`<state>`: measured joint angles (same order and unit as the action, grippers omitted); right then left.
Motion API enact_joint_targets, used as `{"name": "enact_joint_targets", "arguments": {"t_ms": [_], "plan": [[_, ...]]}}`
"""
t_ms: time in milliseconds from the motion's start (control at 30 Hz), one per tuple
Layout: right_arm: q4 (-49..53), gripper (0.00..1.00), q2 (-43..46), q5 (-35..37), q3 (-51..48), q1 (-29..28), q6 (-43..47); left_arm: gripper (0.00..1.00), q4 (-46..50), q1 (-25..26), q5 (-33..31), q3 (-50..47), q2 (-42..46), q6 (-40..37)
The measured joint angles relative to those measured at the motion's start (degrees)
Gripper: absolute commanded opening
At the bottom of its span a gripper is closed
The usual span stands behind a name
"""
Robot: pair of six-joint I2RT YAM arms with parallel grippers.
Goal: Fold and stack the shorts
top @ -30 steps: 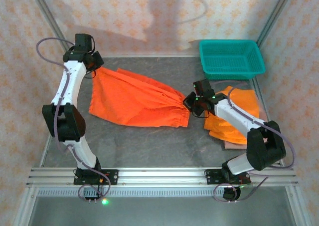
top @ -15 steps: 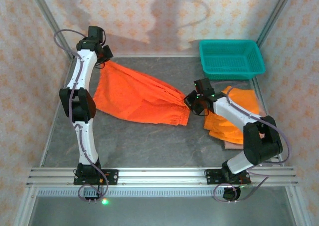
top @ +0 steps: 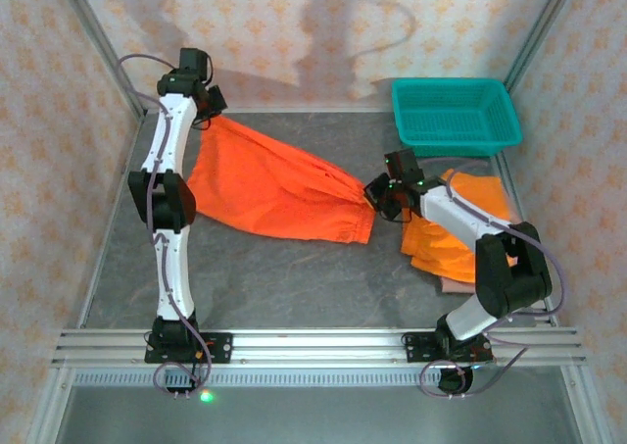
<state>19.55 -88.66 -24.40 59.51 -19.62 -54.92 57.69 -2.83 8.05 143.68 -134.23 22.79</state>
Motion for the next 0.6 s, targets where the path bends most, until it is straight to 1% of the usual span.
{"name": "enact_joint_targets", "arguments": {"t_ms": [100,200,267,367,467,600], "plan": [[1.4,0.0,0.09,0.02,6.1,1.25,2.56,0.0,-0.24,-0.22,-0.42,1.66,4.46,0.02],[1.64,0.0,0.79,0.02,11.87,2.29,5.01,0.0,-1.97,-0.31,-1.27,2.62,11.69,0.02],[1.66,0.0,1.68,0.0,14.1,2.67,6.25,0.0,-3.21,-0.31,-1.27,3.5,17.14,0.02],[1.51,0.0,2.6,-0.48,15.52,2.6,7.63,0.0,-4.17,-0.13,-0.92,4.96,22.91,0.04],[1.16,0.0,2.82,-1.36,15.47,2.29,8.26,0.0,-4.39,0.13,-0.26,4.98,26.03,0.02],[1.92,0.0,2.8,-1.49,14.36,2.32,8.31,0.0,-4.11,0.17,0.09,3.06,25.29,0.02]]}}
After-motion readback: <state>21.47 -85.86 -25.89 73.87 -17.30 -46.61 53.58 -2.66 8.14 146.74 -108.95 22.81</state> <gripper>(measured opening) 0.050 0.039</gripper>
